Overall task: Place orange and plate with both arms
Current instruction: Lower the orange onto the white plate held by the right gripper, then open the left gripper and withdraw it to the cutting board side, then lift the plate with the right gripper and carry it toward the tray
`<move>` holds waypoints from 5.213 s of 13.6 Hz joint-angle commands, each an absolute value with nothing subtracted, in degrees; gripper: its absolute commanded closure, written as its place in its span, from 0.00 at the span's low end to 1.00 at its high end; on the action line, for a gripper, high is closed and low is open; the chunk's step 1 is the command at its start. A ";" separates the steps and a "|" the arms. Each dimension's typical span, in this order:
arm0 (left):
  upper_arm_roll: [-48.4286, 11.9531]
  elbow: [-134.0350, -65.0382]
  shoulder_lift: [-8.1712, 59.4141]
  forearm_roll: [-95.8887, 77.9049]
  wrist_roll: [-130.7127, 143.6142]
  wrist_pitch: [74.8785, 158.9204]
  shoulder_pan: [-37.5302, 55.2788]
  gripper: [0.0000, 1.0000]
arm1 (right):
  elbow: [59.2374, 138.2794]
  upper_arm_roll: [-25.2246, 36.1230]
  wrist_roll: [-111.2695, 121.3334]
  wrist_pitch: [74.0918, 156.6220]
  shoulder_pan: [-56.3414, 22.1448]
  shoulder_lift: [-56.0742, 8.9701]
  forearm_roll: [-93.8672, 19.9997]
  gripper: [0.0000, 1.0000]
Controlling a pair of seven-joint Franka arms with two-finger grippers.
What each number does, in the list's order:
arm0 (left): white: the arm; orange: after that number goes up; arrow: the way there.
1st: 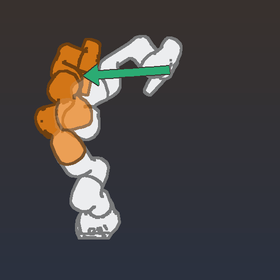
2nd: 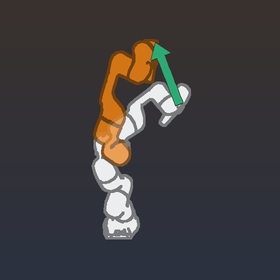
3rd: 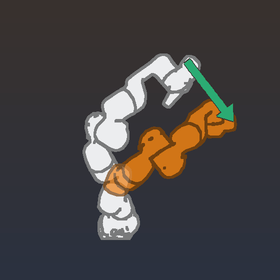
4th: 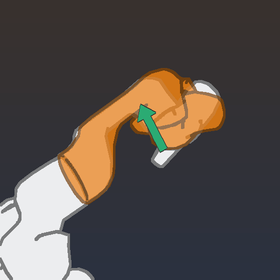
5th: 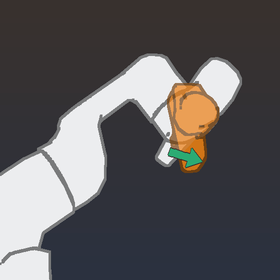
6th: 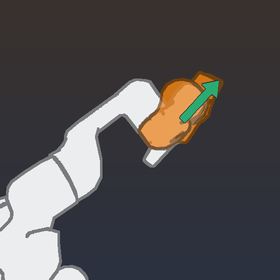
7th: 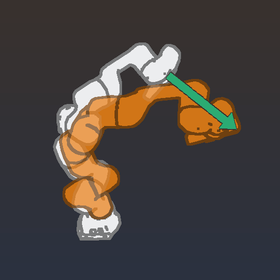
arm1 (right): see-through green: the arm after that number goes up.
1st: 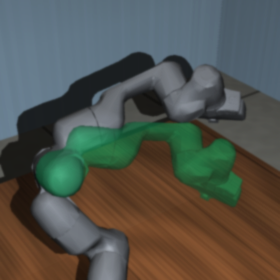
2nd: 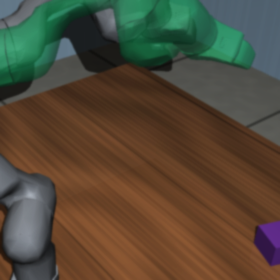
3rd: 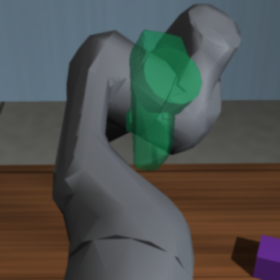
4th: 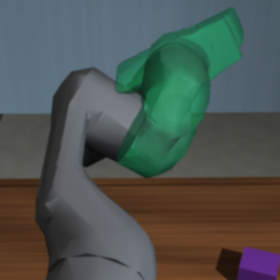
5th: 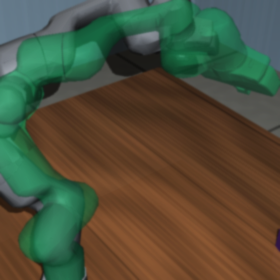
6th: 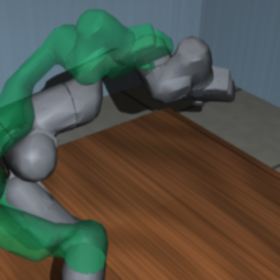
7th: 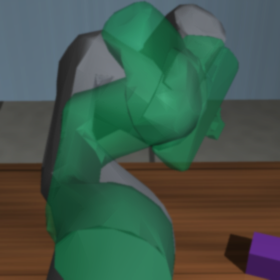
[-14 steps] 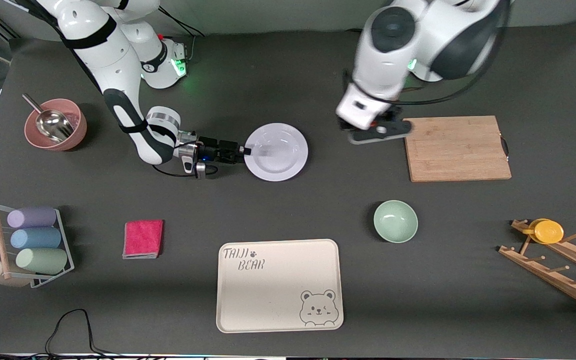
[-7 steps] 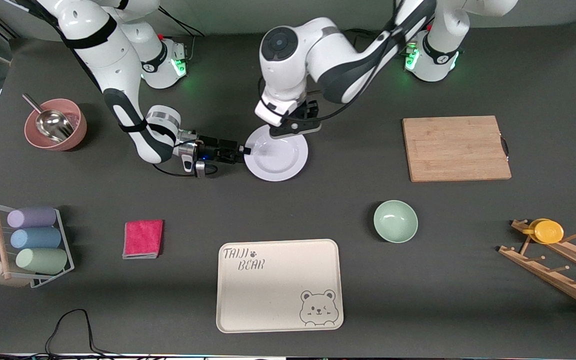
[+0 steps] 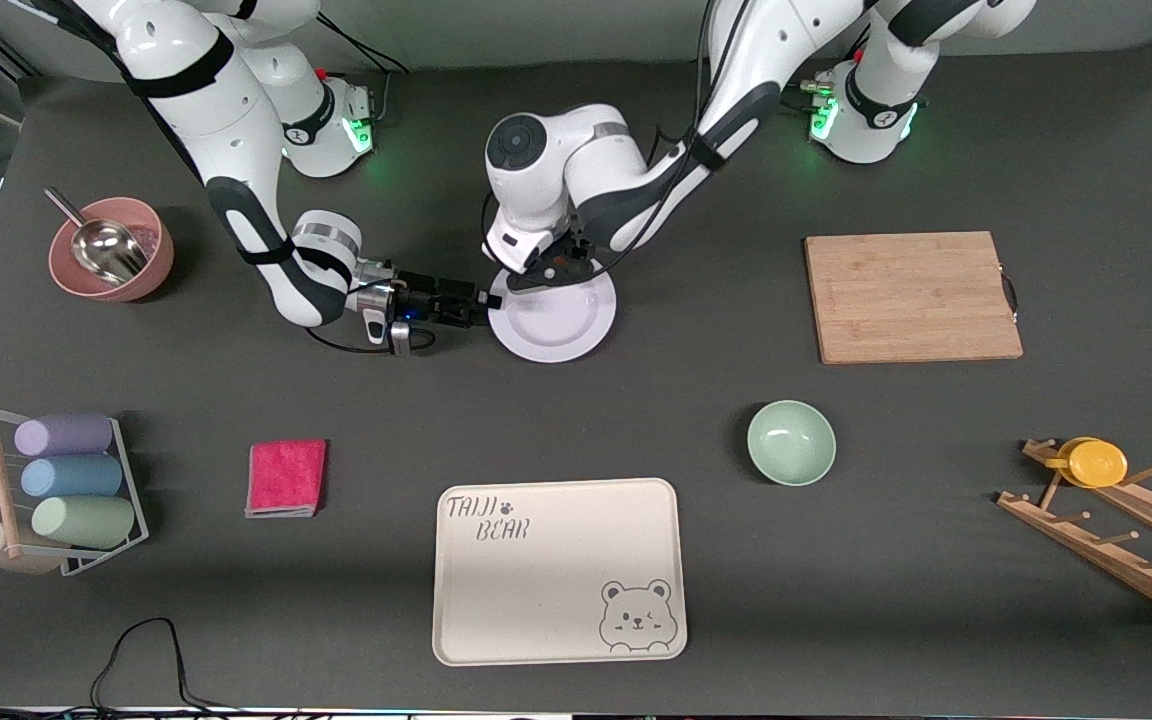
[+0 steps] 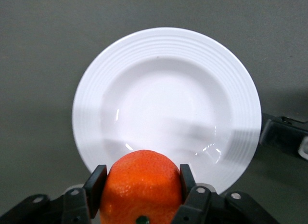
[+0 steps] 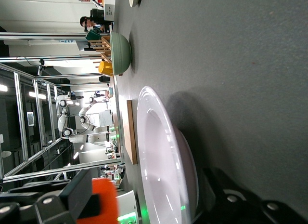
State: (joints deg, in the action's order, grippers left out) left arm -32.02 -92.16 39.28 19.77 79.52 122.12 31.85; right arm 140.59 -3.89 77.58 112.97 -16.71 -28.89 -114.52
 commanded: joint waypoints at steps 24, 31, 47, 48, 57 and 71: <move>-34.18 -90.18 25.79 11.19 63.93 105.15 22.44 0.00 | 141.50 -3.87 80.95 112.06 -17.84 -31.11 -116.02 0.00; -33.40 -89.82 6.87 2.29 41.61 86.59 0.30 0.00 | 139.49 -3.87 84.99 111.36 -20.47 -34.36 -120.76 0.21; -5.39 -89.38 3.43 2.29 1.50 89.11 -6.01 0.00 | 139.13 -3.96 87.63 109.25 -20.22 -36.47 -124.01 1.00; -3.71 -91.04 2.30 2.20 1.06 89.99 -4.15 0.00 | 139.13 -3.87 85.89 109.25 -20.13 -36.04 -124.01 1.00; -3.25 -91.85 1.67 -1.23 -3.51 89.21 -3.60 0.00 | 135.44 -3.52 69.10 109.86 -20.30 -29.89 -123.05 1.00; -3.34 -91.49 2.02 -0.26 -3.34 88.15 -3.08 0.00 | 115.87 6.40 37.74 112.59 -20.21 -26.37 -99.34 1.00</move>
